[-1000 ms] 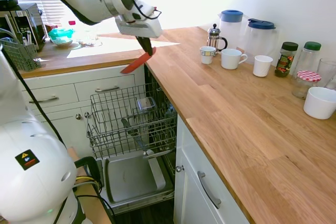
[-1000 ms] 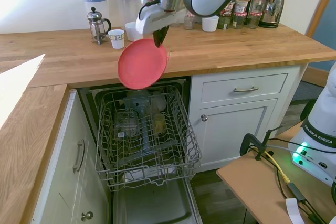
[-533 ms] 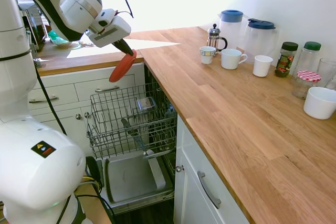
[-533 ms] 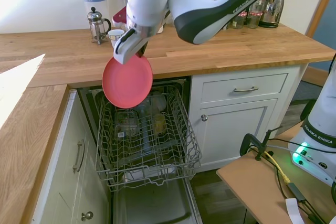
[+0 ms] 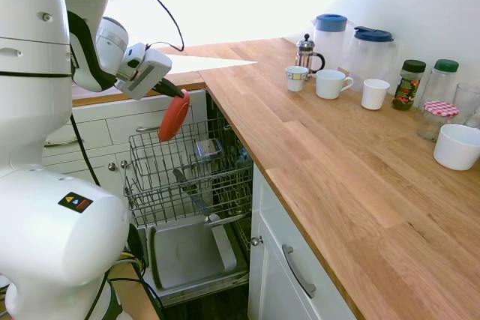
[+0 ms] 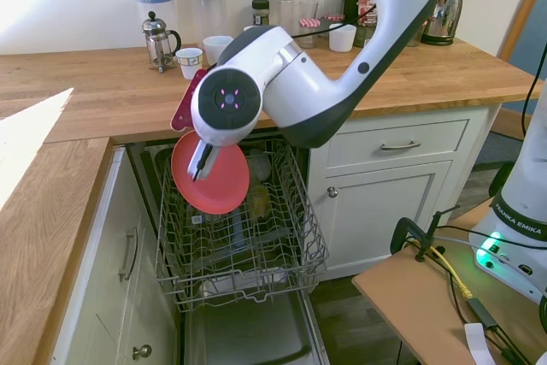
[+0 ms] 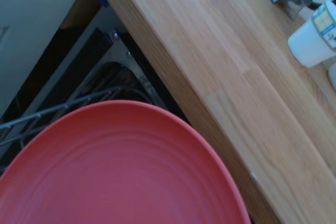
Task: Put the plate in the dishwasher
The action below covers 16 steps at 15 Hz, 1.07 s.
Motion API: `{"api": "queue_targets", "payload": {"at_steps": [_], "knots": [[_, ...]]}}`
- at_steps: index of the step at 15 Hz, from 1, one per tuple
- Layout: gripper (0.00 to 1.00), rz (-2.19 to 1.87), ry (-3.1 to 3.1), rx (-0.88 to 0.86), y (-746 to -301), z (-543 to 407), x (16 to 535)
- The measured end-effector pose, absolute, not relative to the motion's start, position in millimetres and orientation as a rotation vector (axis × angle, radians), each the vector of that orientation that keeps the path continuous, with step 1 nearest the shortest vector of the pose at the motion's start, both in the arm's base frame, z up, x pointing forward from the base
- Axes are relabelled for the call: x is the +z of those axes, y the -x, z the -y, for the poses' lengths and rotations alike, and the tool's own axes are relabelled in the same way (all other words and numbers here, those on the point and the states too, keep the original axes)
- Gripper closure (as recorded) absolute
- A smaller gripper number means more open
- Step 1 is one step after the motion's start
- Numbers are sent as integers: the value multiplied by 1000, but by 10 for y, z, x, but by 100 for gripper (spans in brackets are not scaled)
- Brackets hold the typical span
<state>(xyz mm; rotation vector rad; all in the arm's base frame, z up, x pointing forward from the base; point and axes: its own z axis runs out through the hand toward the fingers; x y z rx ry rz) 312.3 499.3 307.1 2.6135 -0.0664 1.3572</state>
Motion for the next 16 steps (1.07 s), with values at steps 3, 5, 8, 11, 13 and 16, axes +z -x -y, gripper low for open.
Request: {"api": "queue_targets", "payload": {"at_steps": [3,5,8,11,13,16], "knots": [[100,-62,-2498,1359,-2920,-5097,2784],[100,-174,-2434,1313,-2807,-5149,2676],[100,-299,-2441,1079,-2710,-5302,2525],[100,-429,-2440,888,-2708,-5470,2263],[100,-478,-2434,862,-2680,-5613,2115],[100,-495,-2439,830,-2572,-5822,1923]]}}
